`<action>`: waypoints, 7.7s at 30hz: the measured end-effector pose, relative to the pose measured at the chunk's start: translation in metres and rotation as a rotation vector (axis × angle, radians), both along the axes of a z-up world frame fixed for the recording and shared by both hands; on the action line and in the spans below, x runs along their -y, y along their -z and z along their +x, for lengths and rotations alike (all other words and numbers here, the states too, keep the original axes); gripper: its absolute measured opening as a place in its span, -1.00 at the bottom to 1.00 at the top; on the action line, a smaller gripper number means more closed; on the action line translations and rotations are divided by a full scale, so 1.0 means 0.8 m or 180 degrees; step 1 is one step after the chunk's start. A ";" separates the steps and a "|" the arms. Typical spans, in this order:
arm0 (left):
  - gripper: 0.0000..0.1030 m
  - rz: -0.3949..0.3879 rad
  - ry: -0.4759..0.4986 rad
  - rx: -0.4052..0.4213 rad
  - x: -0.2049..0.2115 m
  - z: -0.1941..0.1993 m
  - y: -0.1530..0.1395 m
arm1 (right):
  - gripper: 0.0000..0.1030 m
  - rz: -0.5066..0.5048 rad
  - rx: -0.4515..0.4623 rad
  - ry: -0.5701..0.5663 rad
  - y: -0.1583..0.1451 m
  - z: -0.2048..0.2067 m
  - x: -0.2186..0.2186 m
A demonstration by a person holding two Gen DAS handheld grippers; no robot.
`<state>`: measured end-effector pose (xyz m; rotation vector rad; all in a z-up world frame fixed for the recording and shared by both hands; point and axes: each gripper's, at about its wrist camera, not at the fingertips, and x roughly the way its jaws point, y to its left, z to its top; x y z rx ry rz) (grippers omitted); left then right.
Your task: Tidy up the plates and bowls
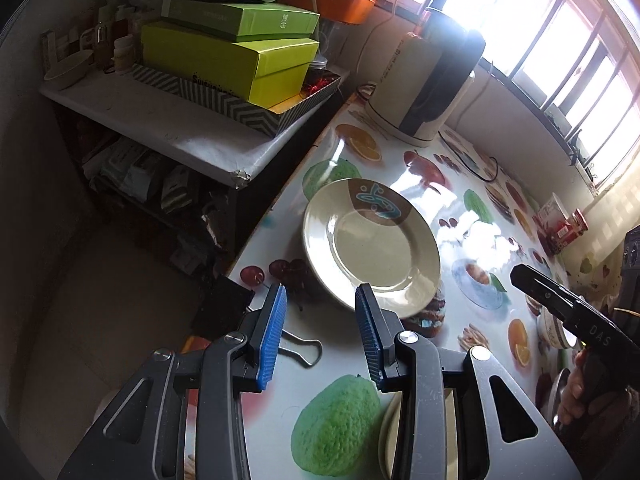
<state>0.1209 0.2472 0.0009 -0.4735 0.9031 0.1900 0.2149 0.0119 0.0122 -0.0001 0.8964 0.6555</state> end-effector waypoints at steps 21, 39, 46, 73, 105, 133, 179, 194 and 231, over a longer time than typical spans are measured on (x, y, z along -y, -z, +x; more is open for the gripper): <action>-0.28 -0.0315 -0.0025 -0.0163 -0.044 0.074 0.044 | -0.12 0.0113 -0.0599 -0.0286 0.065 0.115 -0.054; -0.59 -0.0418 0.0012 -0.0255 -0.041 0.086 0.064 | -0.44 0.0145 -0.0806 -0.0368 0.090 0.127 -0.073; -0.72 -0.0400 0.0021 -0.0233 -0.038 0.088 0.063 | -0.68 0.0197 -0.0884 -0.0385 0.094 0.128 -0.072; -0.72 -0.0381 0.0012 -0.0178 -0.032 0.078 0.050 | -0.74 0.0238 -0.0832 -0.0414 0.082 0.116 -0.068; -0.72 -0.0304 0.0255 0.0020 0.040 -0.002 0.001 | -0.74 0.0380 -0.0581 -0.0276 0.021 0.026 0.014; -0.71 -0.0212 0.0459 -0.0121 0.097 -0.068 0.019 | -0.74 0.0346 -0.0648 -0.0127 0.045 -0.063 0.079; -0.71 -0.0223 0.0501 -0.0319 0.112 -0.072 0.041 | -0.70 0.0187 -0.0719 -0.0030 0.073 -0.084 0.092; -0.29 -0.0152 0.0544 -0.0279 0.117 -0.073 0.039 | -0.66 0.0126 -0.0630 -0.0007 0.071 -0.085 0.092; -0.11 -0.0566 0.0445 -0.0393 0.114 -0.025 0.064 | -0.37 0.0490 -0.1079 0.0018 0.104 -0.054 0.092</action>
